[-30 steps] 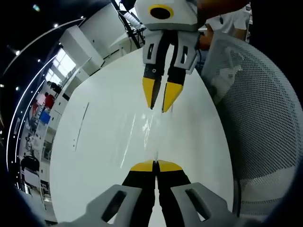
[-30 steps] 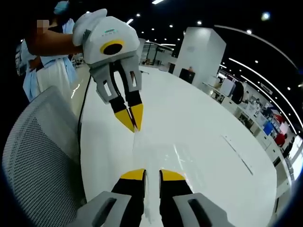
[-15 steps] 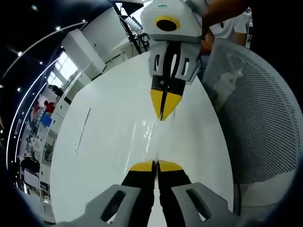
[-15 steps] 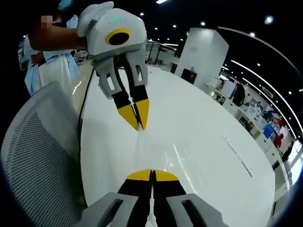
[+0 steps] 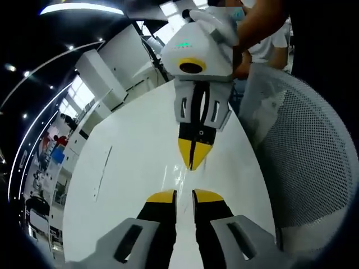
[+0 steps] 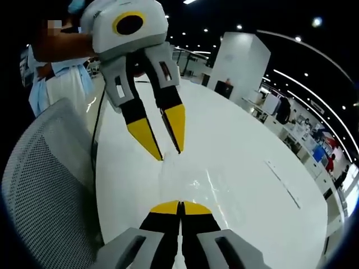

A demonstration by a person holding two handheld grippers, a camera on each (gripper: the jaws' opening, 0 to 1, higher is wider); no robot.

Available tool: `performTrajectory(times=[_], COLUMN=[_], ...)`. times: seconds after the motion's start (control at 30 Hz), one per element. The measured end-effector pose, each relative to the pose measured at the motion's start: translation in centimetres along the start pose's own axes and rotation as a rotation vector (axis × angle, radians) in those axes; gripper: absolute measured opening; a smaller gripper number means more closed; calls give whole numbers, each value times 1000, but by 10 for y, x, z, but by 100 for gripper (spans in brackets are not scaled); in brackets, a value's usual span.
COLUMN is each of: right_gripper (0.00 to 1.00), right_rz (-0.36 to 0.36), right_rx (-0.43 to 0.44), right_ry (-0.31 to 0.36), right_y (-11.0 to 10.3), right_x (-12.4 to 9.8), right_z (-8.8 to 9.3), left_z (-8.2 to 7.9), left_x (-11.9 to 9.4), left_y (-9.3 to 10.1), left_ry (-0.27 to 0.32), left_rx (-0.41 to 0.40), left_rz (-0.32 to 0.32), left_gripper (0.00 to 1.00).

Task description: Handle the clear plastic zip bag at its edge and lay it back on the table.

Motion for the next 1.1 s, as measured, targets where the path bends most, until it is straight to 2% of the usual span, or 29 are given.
performTrajectory(times=[0.17, 0.47, 0.6, 0.77, 0.87, 1.1], right_gripper=[0, 0, 0, 0, 0, 0], right_rz=[0, 16, 23, 26, 27, 51], right_rx=[12, 34, 43, 49, 53, 42], right_ry=[-1, 9, 10, 14, 16, 29], right_y=[1, 6, 7, 8, 8, 13], right_x=[0, -2, -3, -3, -2, -1], right_z=[0, -5, -7, -9, -10, -15], left_z=[-6, -1, 5, 9, 11, 15], left_x=[9, 27, 32, 36, 36, 36], left_y=[9, 23, 21, 19, 20, 23], left_ry=[26, 4, -45, -71, -89, -122], left_rx=[5, 38, 131, 165, 195, 231], left_rz=[28, 58, 30, 5, 15, 23], left_gripper=[11, 13, 12, 9, 1, 0])
Point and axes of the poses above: the point that each gripper's makers call its tool centre point, and the gripper's own axes: x roughly forward along the fingers, y roughly to its right, z roughly out of its underside, the point moved 5 cm from there along -x, roughly backward along the fingers, and after that the axes turned 15 degrees about y, right-handed, at the moved point
